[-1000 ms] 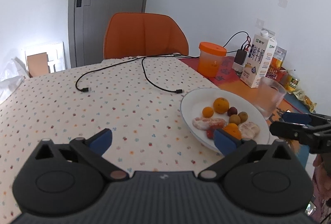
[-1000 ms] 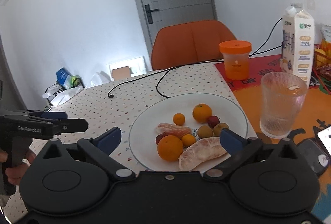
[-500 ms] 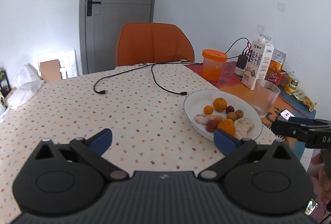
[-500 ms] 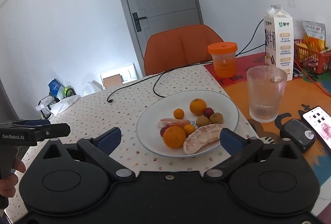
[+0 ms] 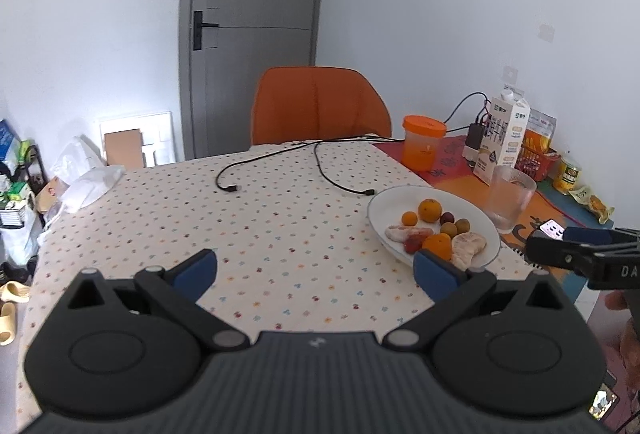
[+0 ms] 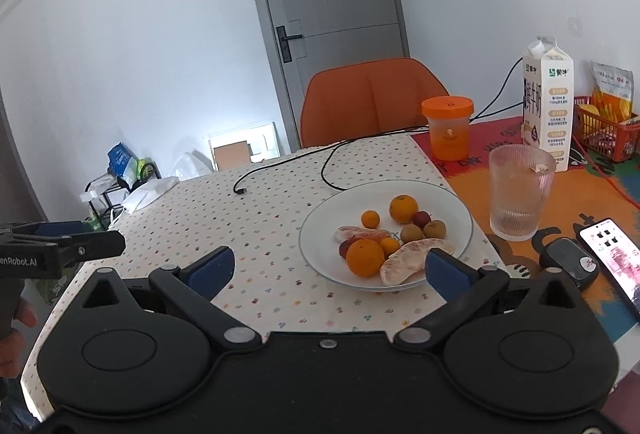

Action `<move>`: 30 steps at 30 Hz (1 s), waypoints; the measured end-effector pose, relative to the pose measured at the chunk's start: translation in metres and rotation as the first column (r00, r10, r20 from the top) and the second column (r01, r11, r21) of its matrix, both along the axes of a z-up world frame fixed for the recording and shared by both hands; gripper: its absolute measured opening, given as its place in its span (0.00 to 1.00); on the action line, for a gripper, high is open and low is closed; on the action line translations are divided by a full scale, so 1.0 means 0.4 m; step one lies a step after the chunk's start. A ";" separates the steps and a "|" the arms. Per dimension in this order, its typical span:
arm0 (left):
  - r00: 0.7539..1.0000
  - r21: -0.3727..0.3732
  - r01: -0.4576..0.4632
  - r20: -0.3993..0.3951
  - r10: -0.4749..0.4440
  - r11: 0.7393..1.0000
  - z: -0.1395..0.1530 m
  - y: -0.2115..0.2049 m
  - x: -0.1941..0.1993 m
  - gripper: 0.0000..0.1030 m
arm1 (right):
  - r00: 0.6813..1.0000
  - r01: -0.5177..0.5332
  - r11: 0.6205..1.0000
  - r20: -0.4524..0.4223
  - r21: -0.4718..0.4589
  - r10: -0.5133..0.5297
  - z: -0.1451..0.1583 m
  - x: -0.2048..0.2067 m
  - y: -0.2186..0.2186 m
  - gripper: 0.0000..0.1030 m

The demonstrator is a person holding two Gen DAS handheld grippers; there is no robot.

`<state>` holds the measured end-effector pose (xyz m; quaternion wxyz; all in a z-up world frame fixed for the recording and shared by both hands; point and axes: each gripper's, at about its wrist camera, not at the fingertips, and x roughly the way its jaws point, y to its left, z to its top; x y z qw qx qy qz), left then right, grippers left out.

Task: Organize fruits

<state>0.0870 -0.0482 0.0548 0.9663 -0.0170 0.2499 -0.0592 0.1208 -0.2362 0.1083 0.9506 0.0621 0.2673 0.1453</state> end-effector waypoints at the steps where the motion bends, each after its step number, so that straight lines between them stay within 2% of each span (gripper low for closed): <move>1: 1.000 0.005 -0.008 0.004 0.008 1.000 0.003 0.003 -0.008 1.00 | 1.000 -0.006 1.000 0.002 -0.003 0.006 0.004 -0.006 0.004 1.00; 21: 0.995 0.018 -0.093 0.039 0.092 0.996 0.040 0.057 -0.163 1.00 | 0.998 -0.044 0.999 0.052 -0.030 0.045 0.082 -0.138 0.049 1.00; 30: 0.993 0.028 -0.114 0.029 0.113 0.993 0.024 0.070 -0.205 1.00 | 0.996 -0.071 0.997 0.044 -0.042 0.073 0.076 -0.168 0.063 1.00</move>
